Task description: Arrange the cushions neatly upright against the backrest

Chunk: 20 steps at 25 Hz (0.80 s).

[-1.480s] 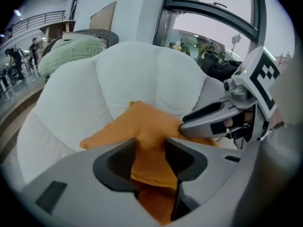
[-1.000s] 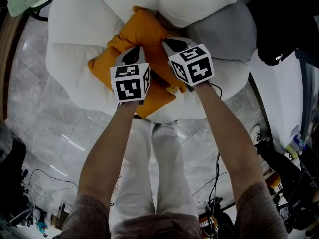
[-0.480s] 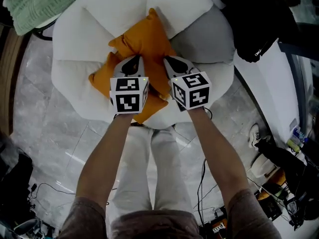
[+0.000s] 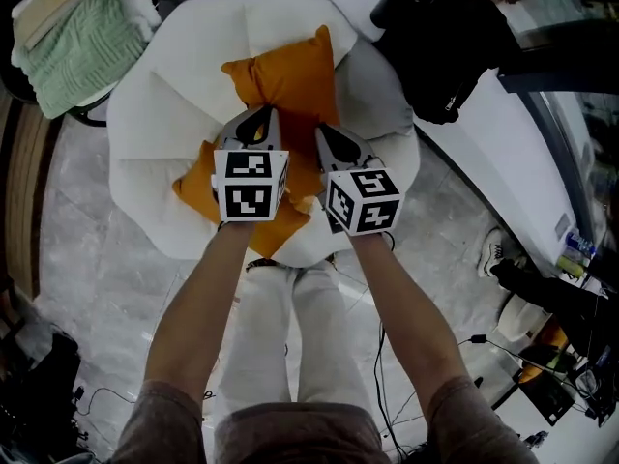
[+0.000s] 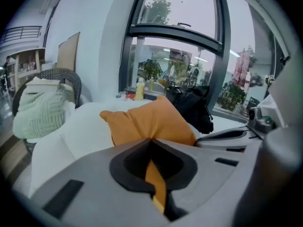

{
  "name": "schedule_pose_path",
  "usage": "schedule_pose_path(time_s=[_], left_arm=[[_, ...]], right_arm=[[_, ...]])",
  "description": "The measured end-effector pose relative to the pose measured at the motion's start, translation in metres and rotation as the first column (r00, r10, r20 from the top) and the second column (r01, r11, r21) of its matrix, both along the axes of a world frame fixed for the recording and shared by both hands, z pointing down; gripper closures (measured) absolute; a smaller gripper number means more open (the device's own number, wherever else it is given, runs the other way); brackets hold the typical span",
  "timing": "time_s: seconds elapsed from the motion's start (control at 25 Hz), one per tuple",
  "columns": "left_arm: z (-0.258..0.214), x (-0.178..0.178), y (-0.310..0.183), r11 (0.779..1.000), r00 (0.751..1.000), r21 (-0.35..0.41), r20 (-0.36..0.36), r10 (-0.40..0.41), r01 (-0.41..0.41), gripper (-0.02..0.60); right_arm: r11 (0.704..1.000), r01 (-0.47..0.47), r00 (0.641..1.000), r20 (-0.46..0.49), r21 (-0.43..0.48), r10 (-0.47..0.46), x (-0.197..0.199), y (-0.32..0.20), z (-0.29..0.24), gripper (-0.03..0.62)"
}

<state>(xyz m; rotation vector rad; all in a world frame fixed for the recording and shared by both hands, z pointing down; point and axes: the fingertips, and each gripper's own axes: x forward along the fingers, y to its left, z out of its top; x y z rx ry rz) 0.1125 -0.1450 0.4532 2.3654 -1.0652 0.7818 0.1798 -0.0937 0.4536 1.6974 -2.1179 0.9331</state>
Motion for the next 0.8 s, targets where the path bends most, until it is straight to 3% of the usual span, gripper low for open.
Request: schedule_pose_path(time_s=[0.36, 0.8], left_arm=[[-0.021, 0.026, -0.033, 0.995, 0.997, 0.074, 0.025, 0.068, -0.070, 0.574], [0.040, 0.031, -0.057, 0.982, 0.985, 0.107, 0.092, 0.147, -0.156, 0.574]], right_arm=[[0.996, -0.074, 0.997, 0.022, 0.053, 0.073, 0.016, -0.022, -0.017, 0.571], [0.993, -0.102, 0.993, 0.063, 0.055, 0.099, 0.010, -0.038, 0.051, 0.571]])
